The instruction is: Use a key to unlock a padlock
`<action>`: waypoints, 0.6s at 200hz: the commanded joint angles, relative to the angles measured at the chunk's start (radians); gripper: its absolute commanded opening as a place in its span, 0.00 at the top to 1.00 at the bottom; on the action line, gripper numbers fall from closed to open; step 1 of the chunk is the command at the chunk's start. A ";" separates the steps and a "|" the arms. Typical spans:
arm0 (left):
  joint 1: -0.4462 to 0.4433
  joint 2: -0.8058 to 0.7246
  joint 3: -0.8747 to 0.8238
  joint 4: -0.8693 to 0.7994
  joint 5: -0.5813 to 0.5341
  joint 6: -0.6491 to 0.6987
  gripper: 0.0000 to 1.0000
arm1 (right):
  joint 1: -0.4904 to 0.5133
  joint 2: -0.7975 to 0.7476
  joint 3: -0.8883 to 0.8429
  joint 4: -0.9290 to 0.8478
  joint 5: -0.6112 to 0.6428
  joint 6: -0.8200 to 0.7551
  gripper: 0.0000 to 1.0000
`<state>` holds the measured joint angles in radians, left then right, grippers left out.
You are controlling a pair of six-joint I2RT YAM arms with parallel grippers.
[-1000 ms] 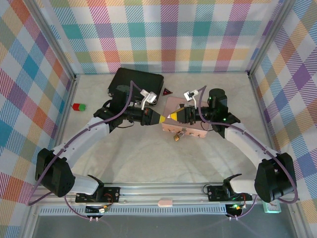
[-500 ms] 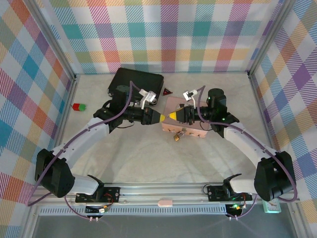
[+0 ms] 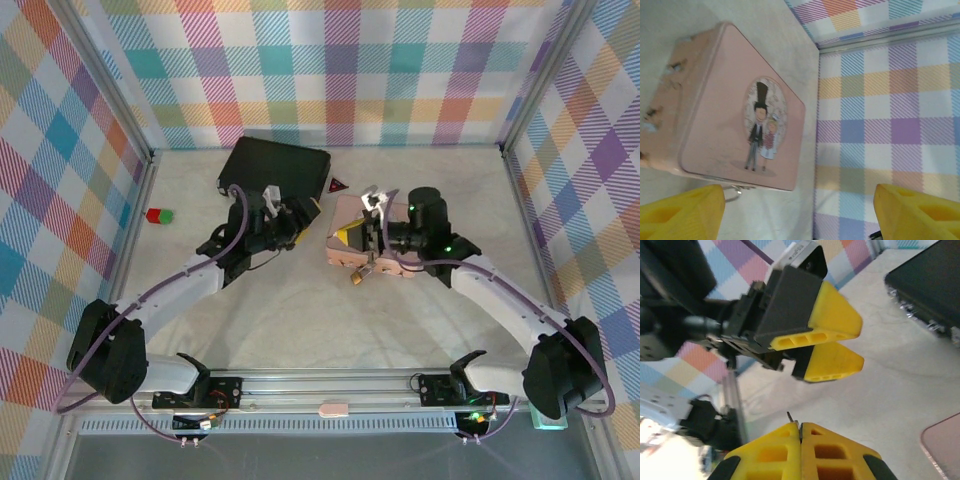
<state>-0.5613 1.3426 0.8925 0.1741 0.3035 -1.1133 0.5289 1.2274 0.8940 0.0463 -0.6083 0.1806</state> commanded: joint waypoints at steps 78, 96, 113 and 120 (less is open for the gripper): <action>-0.064 0.001 -0.003 0.065 -0.109 -0.298 0.43 | 0.111 0.069 -0.047 0.226 0.377 -0.498 1.00; -0.065 0.002 -0.002 0.074 -0.108 -0.317 0.49 | 0.137 0.088 -0.069 0.288 0.373 -0.551 1.00; -0.064 0.001 0.001 0.070 -0.109 -0.320 0.53 | 0.158 0.105 -0.084 0.330 0.377 -0.585 1.00; -0.064 -0.002 0.002 0.065 -0.110 -0.319 0.54 | 0.163 0.109 -0.088 0.342 0.382 -0.591 1.00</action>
<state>-0.6197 1.3529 0.8925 0.2173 0.1989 -1.3979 0.6689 1.3182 0.8249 0.2729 -0.2405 -0.3092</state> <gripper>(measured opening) 0.472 0.047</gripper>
